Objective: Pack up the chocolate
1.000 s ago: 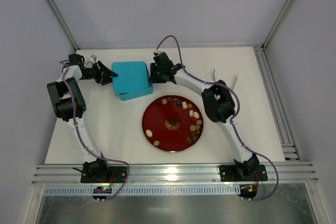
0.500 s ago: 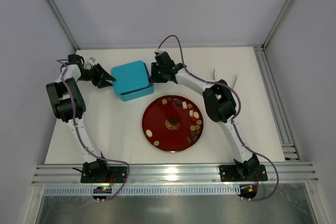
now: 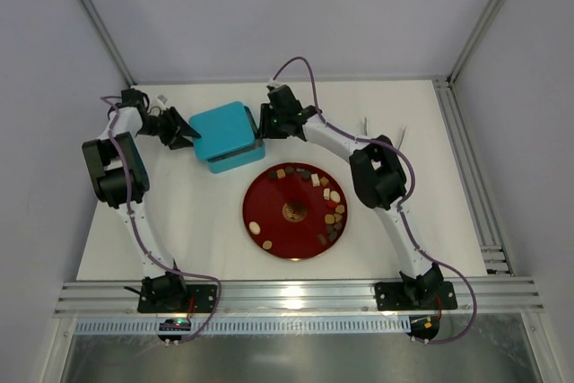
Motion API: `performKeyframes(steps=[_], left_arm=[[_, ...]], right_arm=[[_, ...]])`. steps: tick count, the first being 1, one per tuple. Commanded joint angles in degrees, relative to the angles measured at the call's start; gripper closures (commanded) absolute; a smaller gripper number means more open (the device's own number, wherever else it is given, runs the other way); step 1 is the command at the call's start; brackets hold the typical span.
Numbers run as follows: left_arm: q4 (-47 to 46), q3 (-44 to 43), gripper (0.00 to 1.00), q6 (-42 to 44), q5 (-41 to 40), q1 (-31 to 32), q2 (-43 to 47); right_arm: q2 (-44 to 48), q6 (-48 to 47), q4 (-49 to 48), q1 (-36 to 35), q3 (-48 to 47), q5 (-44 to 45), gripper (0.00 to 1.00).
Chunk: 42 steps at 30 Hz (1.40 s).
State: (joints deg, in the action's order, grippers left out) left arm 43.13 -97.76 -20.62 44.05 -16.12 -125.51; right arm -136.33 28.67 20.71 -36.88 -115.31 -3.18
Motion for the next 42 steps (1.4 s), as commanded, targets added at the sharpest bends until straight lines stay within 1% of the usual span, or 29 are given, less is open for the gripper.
performKeyframes(steps=[1,11,18,21,22,23,27,28,29,30,32,37,42], left_arm=[[0.2,-2.62,0.55,0.85,-0.63,1.27,0.27],[1.86,-4.11,0.56,2.51,-2.3,2.41,-0.43],[3.8,-5.6,0.56,3.83,-4.32,3.2,-0.87],[4.41,-6.13,0.56,4.36,-4.59,3.72,-1.14],[4.59,-6.57,0.56,4.45,-4.76,3.99,-1.14],[4.85,-6.74,0.56,4.62,-4.85,4.08,-1.22],[6.43,-8.06,0.56,5.59,-6.43,5.13,-1.75],[6.78,-8.41,0.56,5.77,-6.78,5.39,-1.93],[6.87,-8.5,0.56,5.86,-7.14,5.57,-1.93],[7.05,-8.59,0.56,5.94,-7.49,5.66,-2.1],[7.31,-8.77,0.56,6.29,-8.1,6.1,-2.19],[8.37,-9.38,0.56,6.82,-9.77,6.89,-2.19],[10.21,-11.14,0.56,7.35,-11.88,7.94,-1.93]], right_arm=[[5.02,0.34,-2.52,0.32,0.78,-0.51,0.58],[8.54,1.74,-4.27,0.85,3.42,-0.6,0.58],[12.75,3.76,-5.41,1.99,8.07,1.51,0.58],[13.73,5.17,-7.52,3.39,10.45,0.2,0.57],[13.55,5.61,-8.4,3.66,10.28,-0.77,0.54],[12.85,6.13,-9.01,3.92,10.28,-3.65,0.54],[10.57,7.45,-12.44,4.89,8.7,-9.47,0.5],[9.17,7.46,-13.06,4.8,8.09,-11.56,0.46],[8.46,7.54,-12.89,4.8,7.38,-11.93,0.45],[7.76,7.81,-12.54,4.8,5.9,-12.37,0.41],[6.52,8.07,-12.36,4.8,3.96,-13.34,0.39],[2.3,8.69,-9.9,4.72,0.44,-15.45,0.38],[1.33,8.86,-10.08,4.72,0.61,-16.77,0.38]])
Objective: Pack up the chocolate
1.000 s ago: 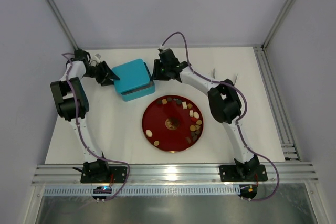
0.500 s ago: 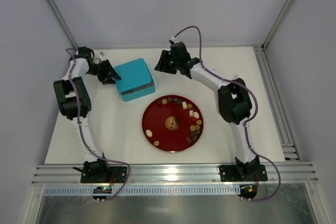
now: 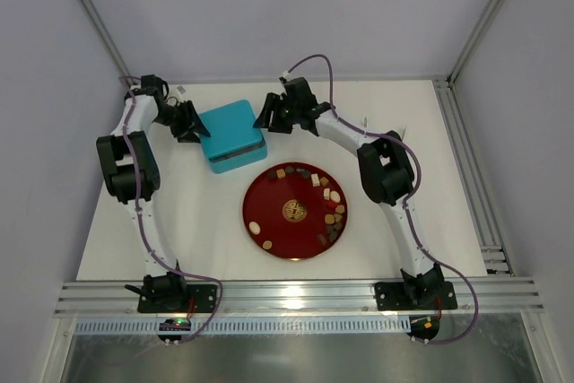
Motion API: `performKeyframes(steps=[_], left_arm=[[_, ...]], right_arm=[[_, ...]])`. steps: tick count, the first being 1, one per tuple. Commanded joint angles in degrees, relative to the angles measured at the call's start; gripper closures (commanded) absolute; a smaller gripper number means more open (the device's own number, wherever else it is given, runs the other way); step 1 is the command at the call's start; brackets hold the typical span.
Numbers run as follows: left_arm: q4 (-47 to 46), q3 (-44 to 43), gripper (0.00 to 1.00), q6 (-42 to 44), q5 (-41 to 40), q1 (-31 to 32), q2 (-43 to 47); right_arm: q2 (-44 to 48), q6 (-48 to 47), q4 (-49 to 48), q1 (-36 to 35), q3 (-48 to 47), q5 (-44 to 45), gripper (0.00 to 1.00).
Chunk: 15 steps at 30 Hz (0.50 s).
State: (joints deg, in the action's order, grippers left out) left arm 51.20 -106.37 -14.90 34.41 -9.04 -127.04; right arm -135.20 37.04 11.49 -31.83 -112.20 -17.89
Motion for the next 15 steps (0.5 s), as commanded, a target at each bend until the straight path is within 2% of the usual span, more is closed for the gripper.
performKeyframes(steps=[1,6,15], left_arm=[[2.41,-2.7,0.56,1.45,-2.42,1.04,-0.31],[3.64,-2.71,0.56,2.06,-4.61,2.53,0.39],[2.5,1.07,0.57,2.06,-5.76,3.76,3.38]], right_arm=[[0.11,0.49,-1.03,-0.33,-2.49,-2.06,0.38],[0.46,0.32,-1.2,-0.68,-1.88,-2.15,0.4],[1.34,0.84,-2.34,-1.12,-0.04,-1.53,0.51]])
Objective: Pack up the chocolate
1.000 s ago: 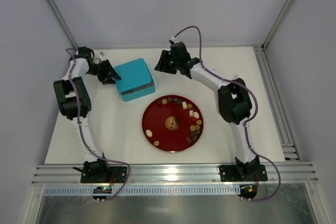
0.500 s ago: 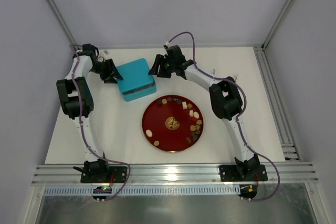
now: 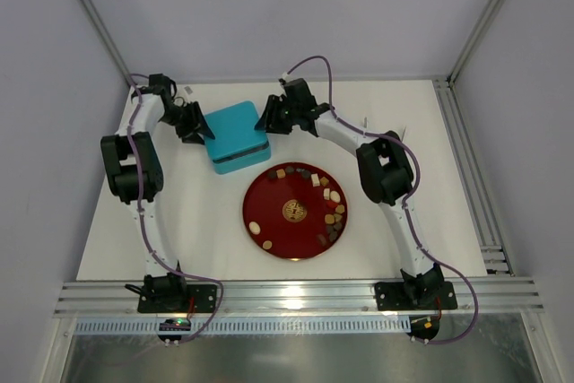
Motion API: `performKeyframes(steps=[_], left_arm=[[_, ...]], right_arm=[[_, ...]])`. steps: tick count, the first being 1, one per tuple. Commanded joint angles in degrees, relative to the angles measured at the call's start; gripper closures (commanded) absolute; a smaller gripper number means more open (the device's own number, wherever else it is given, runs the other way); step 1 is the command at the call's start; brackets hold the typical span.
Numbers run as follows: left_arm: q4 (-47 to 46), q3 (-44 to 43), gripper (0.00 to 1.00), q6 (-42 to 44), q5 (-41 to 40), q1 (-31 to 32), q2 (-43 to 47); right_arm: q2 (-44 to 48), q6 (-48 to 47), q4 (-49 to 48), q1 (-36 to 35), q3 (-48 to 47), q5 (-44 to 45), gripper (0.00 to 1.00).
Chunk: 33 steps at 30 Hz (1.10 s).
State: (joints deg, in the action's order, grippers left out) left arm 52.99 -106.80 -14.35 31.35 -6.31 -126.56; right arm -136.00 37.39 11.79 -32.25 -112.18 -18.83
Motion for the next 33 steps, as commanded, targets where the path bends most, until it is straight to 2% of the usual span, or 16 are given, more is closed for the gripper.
performKeyframes(steps=[1,8,20,27,29,33], left_arm=[[0.62,1.86,0.57,1.43,-2.88,1.47,3.51],[0.27,3.97,0.57,0.99,-3.84,2.79,5.79],[-0.35,6.43,0.57,0.73,-4.72,3.23,7.38],[-1.13,8.19,0.57,0.46,-3.32,3.32,8.79],[-1.22,8.8,0.57,0.29,-3.06,3.32,9.67],[-1.66,10.56,0.56,0.29,-2.79,3.58,10.98]], right_arm=[[2.32,0.58,-2.83,-0.71,0.21,-0.51,0.52],[3.29,0.76,-3.44,-0.8,1.52,0.02,0.59],[6.01,0.76,-5.11,-0.89,5.48,0.72,0.64],[6.89,0.06,-4.15,-1.06,5.31,0.11,0.61],[7.24,-0.38,-3.62,-1.32,5.48,0.28,0.51],[8.03,-0.82,-2.65,-1.5,6.01,0.9,0.5]])
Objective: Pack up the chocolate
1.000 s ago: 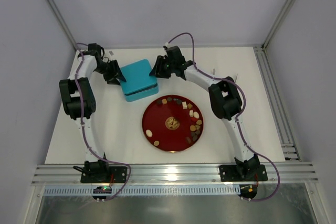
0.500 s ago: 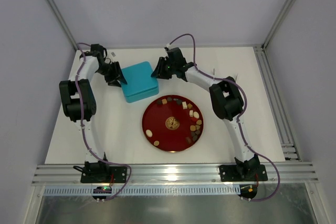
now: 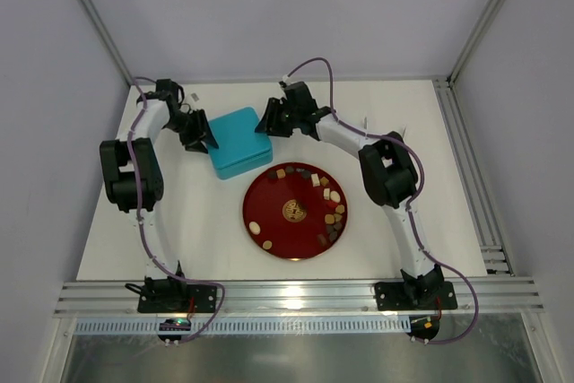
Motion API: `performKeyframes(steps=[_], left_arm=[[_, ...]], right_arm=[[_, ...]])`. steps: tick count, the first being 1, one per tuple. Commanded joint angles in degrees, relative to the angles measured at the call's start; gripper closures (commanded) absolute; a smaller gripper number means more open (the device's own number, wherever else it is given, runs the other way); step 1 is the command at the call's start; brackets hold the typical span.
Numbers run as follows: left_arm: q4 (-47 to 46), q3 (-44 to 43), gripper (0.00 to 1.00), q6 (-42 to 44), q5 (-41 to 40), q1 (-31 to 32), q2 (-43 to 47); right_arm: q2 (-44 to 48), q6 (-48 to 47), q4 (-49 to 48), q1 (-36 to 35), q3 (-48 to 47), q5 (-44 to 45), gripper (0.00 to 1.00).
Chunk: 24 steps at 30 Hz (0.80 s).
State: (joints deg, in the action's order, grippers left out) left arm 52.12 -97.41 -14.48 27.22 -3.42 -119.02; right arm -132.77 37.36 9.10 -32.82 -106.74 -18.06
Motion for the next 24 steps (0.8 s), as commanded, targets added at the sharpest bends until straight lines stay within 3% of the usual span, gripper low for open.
performKeyframes(steps=[1,5,14,24], left_arm=[[-1.14,1.95,0.56,0.5,1.34,0.7,3.62],[-1.93,3.89,0.54,0.51,1.51,0.78,4.85],[-3.77,5.91,0.49,-0.2,3.98,0.7,6.26],[-5.01,6.27,0.46,-0.9,5.12,0.78,8.28]], right_arm=[[4.98,-1.15,0.21,-0.84,0.48,0.22,0.49],[5.24,-2.47,2.58,-1.02,0.48,1.01,0.38],[6.47,-4.49,8.65,-1.02,-0.05,5.05,0.29],[9.89,-1.34,11.38,-0.84,1.0,5.24,0.09]])
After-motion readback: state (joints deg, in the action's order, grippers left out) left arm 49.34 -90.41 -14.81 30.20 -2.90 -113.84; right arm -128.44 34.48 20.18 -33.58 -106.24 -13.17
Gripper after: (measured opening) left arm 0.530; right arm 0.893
